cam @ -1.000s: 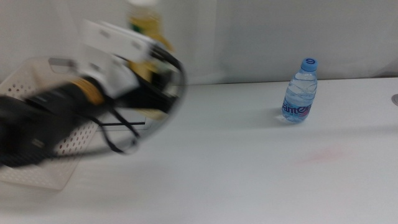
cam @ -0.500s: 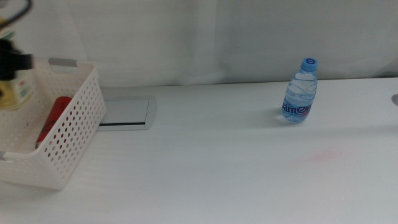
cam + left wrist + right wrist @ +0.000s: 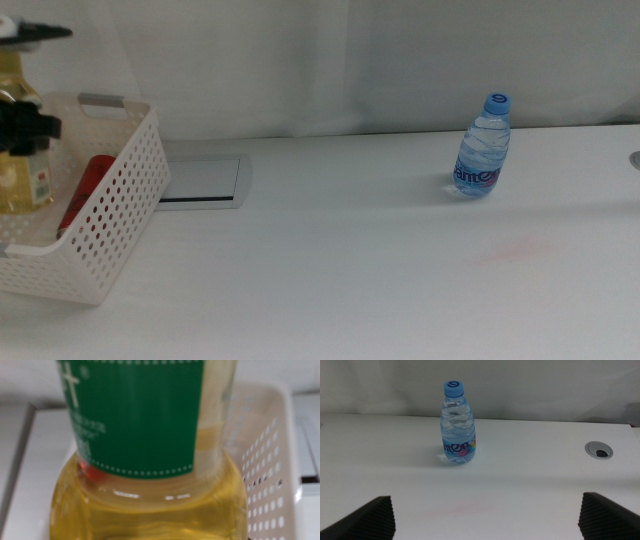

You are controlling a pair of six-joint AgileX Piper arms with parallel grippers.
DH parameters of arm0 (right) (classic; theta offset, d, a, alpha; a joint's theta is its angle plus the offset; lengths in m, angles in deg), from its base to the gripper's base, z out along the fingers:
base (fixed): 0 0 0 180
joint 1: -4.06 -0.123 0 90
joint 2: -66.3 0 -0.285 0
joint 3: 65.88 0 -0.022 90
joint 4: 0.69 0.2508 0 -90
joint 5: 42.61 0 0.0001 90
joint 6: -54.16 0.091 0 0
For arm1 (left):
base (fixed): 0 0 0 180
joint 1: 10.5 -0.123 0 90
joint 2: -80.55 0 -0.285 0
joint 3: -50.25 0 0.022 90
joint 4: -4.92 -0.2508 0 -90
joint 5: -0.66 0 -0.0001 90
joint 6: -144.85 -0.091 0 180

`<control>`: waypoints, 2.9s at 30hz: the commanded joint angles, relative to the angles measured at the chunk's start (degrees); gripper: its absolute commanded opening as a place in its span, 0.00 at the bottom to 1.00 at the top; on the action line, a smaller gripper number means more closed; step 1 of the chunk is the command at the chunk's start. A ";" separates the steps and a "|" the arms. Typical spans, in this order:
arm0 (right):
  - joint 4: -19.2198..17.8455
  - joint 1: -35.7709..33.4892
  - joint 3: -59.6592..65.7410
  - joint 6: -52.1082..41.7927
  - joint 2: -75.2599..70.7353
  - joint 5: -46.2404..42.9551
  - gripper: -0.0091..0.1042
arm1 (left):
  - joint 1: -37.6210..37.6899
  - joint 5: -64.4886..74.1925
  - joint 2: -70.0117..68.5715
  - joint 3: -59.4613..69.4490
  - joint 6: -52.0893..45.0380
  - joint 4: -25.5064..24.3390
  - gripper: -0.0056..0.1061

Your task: Use arms to grab the bottles and put them into the dustbin to the left of the table.

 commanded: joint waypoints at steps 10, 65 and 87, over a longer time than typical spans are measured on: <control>-0.23 0.36 0.32 -0.56 -0.36 -0.92 0.99 | -0.01 -3.99 10.14 -1.20 -0.09 2.01 0.02; -0.36 0.36 0.32 -2.34 -0.36 -5.37 0.99 | 16.70 -8.68 -47.36 24.81 -5.86 14.38 0.87; 4.48 0.15 -0.21 -2.34 12.58 -21.12 0.99 | 16.59 -4.54 -82.99 49.68 -7.65 22.97 0.87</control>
